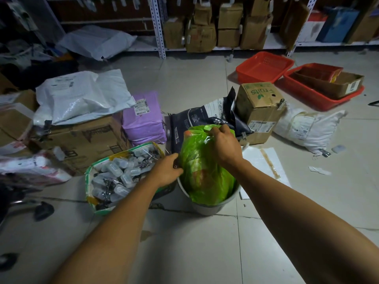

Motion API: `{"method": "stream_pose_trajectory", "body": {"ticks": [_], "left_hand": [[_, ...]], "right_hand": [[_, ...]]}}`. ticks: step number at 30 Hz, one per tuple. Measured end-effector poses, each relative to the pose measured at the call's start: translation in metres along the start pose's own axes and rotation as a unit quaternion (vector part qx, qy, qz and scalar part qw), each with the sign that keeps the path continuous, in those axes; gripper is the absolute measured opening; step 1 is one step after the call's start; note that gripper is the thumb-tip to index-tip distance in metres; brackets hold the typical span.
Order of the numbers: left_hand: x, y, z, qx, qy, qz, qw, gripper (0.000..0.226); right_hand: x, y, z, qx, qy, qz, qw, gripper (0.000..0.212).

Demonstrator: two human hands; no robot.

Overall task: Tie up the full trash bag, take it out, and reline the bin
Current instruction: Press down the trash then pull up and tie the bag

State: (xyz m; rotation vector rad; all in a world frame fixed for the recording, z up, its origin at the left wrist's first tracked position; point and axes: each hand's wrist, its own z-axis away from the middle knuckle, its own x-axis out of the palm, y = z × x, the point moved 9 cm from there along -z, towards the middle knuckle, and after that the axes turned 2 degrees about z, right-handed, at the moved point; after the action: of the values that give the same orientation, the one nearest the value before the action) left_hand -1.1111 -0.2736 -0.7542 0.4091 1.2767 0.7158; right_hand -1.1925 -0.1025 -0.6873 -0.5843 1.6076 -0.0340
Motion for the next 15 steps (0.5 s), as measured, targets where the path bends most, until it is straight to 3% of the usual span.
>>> {"method": "stream_pose_trajectory", "body": {"ticks": [8,15], "left_hand": [[0.015,-0.004,0.008,-0.029,-0.043,0.073,0.996,0.048],[0.017,-0.005,0.008,-0.026,-0.06,0.051,0.997,0.043]], "right_hand": [[-0.016,-0.001,0.004,0.02,0.023,-0.031,0.999,0.024],[-0.041,-0.001,0.007,0.03,0.049,-0.099,0.993,0.036]]}}
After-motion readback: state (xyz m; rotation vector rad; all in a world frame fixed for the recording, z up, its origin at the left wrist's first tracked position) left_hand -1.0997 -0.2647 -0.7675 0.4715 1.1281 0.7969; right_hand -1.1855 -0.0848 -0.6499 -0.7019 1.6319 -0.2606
